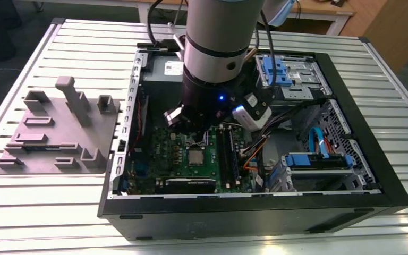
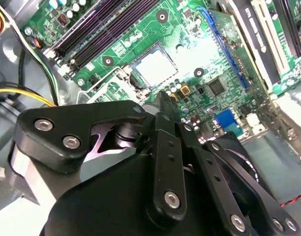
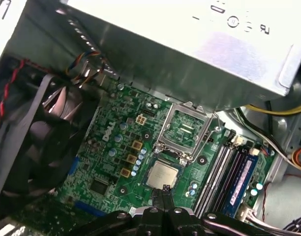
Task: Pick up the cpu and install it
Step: 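Close the cpu cover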
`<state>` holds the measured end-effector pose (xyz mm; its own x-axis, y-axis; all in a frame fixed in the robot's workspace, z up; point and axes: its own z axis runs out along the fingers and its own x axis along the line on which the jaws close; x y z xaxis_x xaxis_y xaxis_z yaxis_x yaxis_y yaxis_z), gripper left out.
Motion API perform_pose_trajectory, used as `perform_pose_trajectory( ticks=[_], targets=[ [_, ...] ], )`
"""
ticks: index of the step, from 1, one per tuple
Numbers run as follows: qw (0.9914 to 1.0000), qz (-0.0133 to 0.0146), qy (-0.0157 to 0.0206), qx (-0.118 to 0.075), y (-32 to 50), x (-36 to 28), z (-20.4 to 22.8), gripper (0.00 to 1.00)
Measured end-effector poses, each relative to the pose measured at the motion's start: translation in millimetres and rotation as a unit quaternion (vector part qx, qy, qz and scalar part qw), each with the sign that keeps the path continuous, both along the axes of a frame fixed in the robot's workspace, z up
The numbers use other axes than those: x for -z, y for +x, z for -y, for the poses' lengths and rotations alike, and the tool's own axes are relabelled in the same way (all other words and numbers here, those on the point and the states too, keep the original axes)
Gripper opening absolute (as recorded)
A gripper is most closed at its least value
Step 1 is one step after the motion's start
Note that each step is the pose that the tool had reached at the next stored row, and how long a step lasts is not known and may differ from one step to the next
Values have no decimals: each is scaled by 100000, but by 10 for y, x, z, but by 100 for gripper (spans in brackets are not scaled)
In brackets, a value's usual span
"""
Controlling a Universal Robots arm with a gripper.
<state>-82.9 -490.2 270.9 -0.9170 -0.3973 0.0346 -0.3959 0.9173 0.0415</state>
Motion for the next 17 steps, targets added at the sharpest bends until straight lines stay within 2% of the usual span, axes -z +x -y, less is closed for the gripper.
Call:
perform_pose_trajectory(
  ticks=[9,17],
  targets=[
    [99937,4,2,-3559,-2,0,0,10],
    [99925,2,-2,-3876,-2,0,0,10]
  ],
)
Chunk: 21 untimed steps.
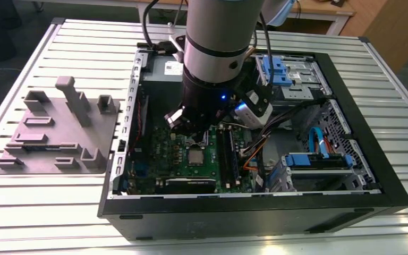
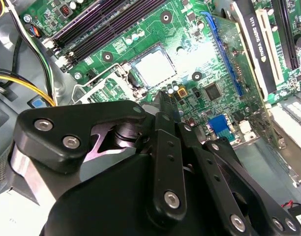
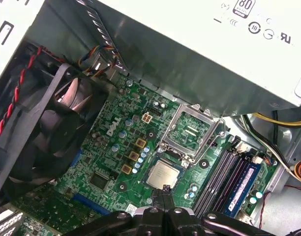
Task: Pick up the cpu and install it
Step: 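Close the cpu cover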
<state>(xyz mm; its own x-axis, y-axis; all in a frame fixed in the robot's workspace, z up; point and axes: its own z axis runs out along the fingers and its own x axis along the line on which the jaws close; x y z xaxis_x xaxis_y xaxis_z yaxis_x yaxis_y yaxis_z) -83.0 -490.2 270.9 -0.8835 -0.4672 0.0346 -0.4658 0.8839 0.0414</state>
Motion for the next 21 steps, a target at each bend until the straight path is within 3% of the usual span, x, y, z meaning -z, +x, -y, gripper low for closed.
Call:
perform_pose_trajectory(
  ticks=[9,13,16,21],
  targets=[
    [100000,0,3,-300,0,0,0,10],
    [99964,2,5,-2673,0,2,0,10],
    [99865,-3,-3,-5186,0,3,0,10],
    [99845,2,3,-5562,45,12,-1,10]
  ],
)
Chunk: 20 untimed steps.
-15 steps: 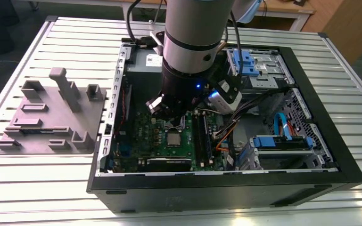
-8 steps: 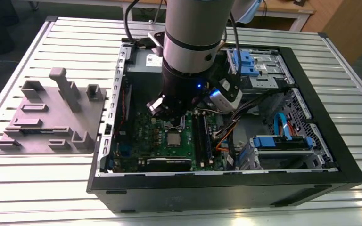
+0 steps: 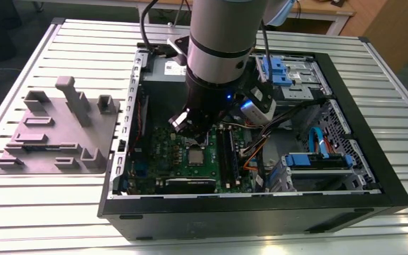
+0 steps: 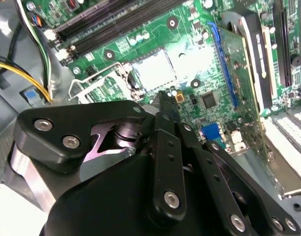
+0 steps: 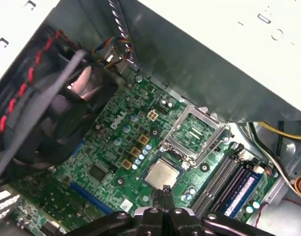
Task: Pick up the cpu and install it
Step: 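Close the cpu cover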
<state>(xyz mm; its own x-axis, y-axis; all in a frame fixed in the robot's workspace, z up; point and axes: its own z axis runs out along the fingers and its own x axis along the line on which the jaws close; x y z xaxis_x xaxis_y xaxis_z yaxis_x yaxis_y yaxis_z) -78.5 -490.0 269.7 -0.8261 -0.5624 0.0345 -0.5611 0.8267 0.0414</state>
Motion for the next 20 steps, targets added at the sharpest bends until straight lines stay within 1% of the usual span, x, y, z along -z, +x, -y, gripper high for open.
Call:
perform_pose_trajectory(
  ticks=[5,8,9,14,15,16,19,20],
  targets=[
    [100000,-2,-3,-2,98,8,-15,10],
    [100000,-7,34,-273,115,12,-15,10],
    [99998,-4,169,-656,116,15,-15,10],
    [99955,2,1283,-2707,118,29,-16,10],
    [99942,5,1609,-3005,119,32,-15,10],
    [99925,17,2062,-3266,119,35,-16,10],
    [99840,71,4042,-3958,120,40,-16,10],
    [99812,68,4369,-4286,121,46,-16,10]
  ],
)
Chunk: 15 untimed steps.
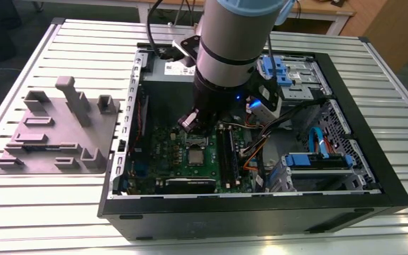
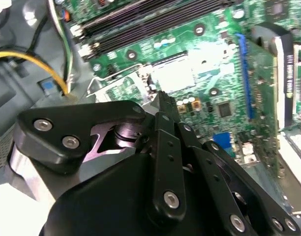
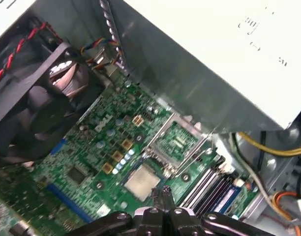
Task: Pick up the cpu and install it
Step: 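Close the cpu cover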
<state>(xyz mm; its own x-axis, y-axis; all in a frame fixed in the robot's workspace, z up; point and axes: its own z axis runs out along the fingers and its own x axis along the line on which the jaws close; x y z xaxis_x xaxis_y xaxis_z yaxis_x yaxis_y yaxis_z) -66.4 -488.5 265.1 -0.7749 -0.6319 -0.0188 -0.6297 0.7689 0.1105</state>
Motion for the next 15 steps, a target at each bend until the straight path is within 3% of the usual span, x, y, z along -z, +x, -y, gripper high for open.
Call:
perform_pose_trajectory(
  ticks=[3,5,10,12,15],
  targets=[
    [99970,-3,27,-2433,0,31,0,10],
    [99907,-3,30,-4316,0,55,0,10],
    [99615,-3,32,-8762,1,92,0,10],
    [99530,-5,36,-9681,14,98,0,10],
    [99482,14,336,-10157,54,103,-2,10]
  ],
)
